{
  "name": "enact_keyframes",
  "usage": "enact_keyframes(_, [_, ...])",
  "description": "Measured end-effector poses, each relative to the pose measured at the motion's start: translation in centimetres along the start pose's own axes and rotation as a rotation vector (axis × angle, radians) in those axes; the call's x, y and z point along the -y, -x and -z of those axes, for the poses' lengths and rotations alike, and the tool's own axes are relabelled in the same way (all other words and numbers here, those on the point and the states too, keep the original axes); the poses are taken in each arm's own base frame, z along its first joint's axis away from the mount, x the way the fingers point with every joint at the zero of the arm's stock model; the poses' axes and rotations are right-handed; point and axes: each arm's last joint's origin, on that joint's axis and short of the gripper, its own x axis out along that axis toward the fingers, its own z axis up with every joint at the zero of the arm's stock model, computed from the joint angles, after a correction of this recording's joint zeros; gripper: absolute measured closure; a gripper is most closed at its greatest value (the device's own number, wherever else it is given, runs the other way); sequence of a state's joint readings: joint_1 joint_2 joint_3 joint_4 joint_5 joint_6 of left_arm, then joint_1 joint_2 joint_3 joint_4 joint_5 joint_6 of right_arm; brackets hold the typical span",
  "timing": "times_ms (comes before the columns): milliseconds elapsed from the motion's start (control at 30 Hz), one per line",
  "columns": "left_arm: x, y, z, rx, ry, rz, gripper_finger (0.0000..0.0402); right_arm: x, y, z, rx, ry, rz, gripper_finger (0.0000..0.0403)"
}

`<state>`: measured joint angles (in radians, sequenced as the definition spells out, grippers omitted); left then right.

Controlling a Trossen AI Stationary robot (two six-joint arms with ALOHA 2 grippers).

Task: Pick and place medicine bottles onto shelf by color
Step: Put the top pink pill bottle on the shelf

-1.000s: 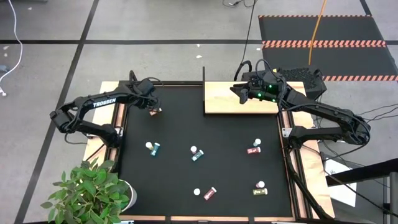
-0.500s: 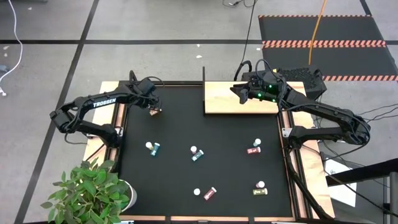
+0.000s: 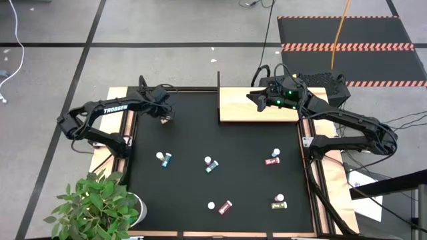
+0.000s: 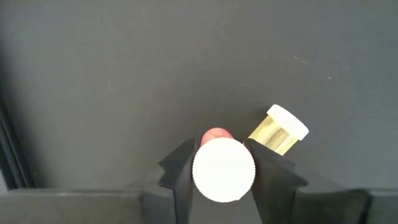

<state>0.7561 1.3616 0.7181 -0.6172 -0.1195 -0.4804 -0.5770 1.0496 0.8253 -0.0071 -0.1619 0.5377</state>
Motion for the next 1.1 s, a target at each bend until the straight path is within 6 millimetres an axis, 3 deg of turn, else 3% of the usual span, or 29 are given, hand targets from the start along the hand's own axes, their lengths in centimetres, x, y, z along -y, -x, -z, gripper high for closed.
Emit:
enact_keyframes(267, [1.0,0.9,-0.4,0.019,0.028,0.058,0.0282,0.0,0.0,0.0,-0.005,0.005,-0.009,0.0245])
enact_keyframes(467, [3.0,5.0,-2.9,0.068,-0.014,0.11,0.028,0.0,0.1,0.0,-0.01,0.033,-0.022,0.0245])
enact_keyframes(633, [5.5,10.8,-6.7,0.252,-0.1,0.218,0.0288,-0.1,0.5,-0.3,0.01,0.071,-0.023,0.0245])
enact_keyframes(767, [7.8,14.2,-10.6,0.364,-0.161,0.268,0.029,-0.1,1.4,-0.6,0.035,0.097,-0.024,0.0245])
enact_keyframes(1100, [14.9,16.9,-20.8,0.546,-0.337,0.304,0.0292,0.5,3.7,-0.8,0.025,0.171,0.038,0.0245])
